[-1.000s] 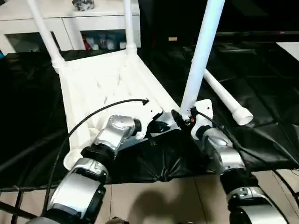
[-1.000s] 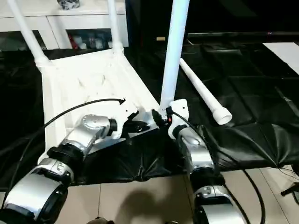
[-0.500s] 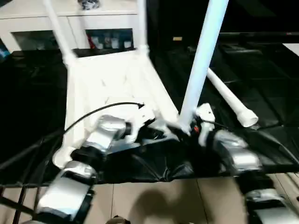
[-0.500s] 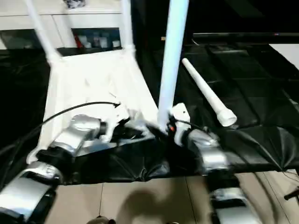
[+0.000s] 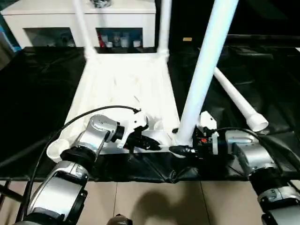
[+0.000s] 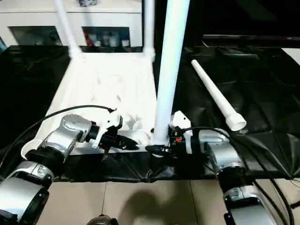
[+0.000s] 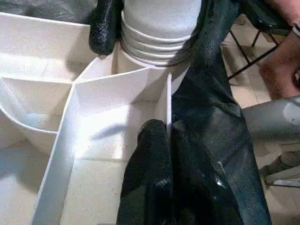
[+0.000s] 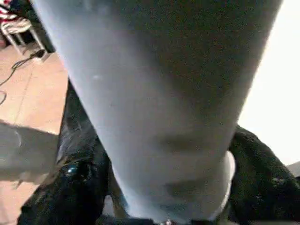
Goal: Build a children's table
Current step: Rotate leg to tighten
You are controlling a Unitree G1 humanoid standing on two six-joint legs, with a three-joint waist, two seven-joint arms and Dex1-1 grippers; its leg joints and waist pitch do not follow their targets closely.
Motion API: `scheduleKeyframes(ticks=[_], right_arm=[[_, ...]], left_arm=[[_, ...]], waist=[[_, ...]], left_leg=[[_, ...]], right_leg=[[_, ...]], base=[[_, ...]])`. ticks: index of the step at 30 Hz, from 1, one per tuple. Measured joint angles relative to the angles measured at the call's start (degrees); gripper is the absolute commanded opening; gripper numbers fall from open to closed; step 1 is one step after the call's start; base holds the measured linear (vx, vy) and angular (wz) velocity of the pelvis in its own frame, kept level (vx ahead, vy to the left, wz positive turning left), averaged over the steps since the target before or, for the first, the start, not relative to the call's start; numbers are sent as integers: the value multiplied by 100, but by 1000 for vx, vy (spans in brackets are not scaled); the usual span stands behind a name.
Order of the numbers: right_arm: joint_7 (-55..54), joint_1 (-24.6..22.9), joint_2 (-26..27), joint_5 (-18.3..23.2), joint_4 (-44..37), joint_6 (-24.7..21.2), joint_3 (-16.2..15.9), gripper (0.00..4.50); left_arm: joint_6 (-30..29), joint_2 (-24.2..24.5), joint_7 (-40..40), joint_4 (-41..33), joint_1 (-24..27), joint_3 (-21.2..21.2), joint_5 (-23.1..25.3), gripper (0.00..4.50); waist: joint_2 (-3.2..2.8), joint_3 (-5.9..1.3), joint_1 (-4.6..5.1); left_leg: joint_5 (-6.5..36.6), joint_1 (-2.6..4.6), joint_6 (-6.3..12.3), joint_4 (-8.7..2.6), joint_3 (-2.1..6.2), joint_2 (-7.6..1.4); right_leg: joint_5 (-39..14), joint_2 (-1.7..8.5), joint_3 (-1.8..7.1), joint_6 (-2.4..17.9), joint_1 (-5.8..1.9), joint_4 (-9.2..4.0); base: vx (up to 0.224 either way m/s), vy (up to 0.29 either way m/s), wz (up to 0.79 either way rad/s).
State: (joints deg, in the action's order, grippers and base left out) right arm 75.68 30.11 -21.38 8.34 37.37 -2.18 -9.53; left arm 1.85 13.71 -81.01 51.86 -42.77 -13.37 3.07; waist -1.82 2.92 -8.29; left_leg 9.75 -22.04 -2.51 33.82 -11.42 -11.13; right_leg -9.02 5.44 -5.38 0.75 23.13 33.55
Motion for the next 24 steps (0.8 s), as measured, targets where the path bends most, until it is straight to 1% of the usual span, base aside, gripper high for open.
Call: scheduleKeyframes(ticks=[4, 10, 13, 15, 17, 19, 21, 22, 24], right_arm=[[4, 0, 2, -4, 0, -12, -2, 280], [-27, -18, 30, -5, -2, -50, 3, 275], [-284, -48, 97, -7, -11, -81, 63, 275], [-1117, -93, 352, -91, 52, -49, 293, 275], [-2142, -90, 678, -126, 171, -17, 552, 274], [-3027, -70, 914, -130, 279, -22, 805, 274], [-3849, 8, 1159, -139, 428, -14, 1007, 274], [-4285, 55, 1278, -172, 489, -2, 1090, 274], [-4745, 101, 1421, -203, 548, 28, 1183, 274]], left_arm=[[61, -4, -32, 88, -37, -1, 0, 0], [88, -5, -40, 175, -59, 8, 0, 0], [77, -9, 121, 196, -61, 23, 1, 0], [-18, -75, 645, 248, -72, 149, 23, 0], [-172, -191, 1212, 302, -150, 223, 79, 0], [-376, -450, 1764, 310, -188, 296, 106, 0], [-575, -679, 2308, 308, -233, 344, 132, 0], [-658, -789, 2585, 302, -252, 358, 147, 0], [-741, -927, 2909, 276, -254, 380, 167, 0]], waist=[[-1, -1, -1], [-3, -2, 1], [-3, -2, 14], [11, -8, 41], [14, -7, 161], [15, -6, 254], [12, -8, 323], [10, -9, 342], [10, -9, 347]], left_leg=[[0, 0, 0, 0, 0, 0], [0, 1, 0, 2, 0, 0], [-1, 7, -1, 8, 0, -2], [-4, 20, -6, 14, 1, -4], [-7, 27, -12, 18, 1, -2], [-7, 29, -12, 19, 1, -2], [-7, 35, -12, 17, 1, 0], [-6, 42, -13, 11, 1, 2], [-6, 54, -13, 0, 1, 3]], right_leg=[[0, 0, 0, 0, 0, 1], [0, 0, 0, 0, -1, 2], [0, 0, 1, 0, -3, 13], [0, 0, 3, 0, -5, 32], [-6, 1, 7, -11, -1, 38], [-18, 1, 8, -30, -1, 38], [-18, 1, 13, -30, -3, 42], [-18, 0, 13, -30, -2, 42], [-22, 0, 13, -36, -8, 42]], base=[[0, 0, 0], [0, 0, 0], [0, 0, 0], [0, 0, 0], [0, 0, 0], [0, 0, 0], [0, 0, 0], [0, 0, 0], [0, 0, 0]])
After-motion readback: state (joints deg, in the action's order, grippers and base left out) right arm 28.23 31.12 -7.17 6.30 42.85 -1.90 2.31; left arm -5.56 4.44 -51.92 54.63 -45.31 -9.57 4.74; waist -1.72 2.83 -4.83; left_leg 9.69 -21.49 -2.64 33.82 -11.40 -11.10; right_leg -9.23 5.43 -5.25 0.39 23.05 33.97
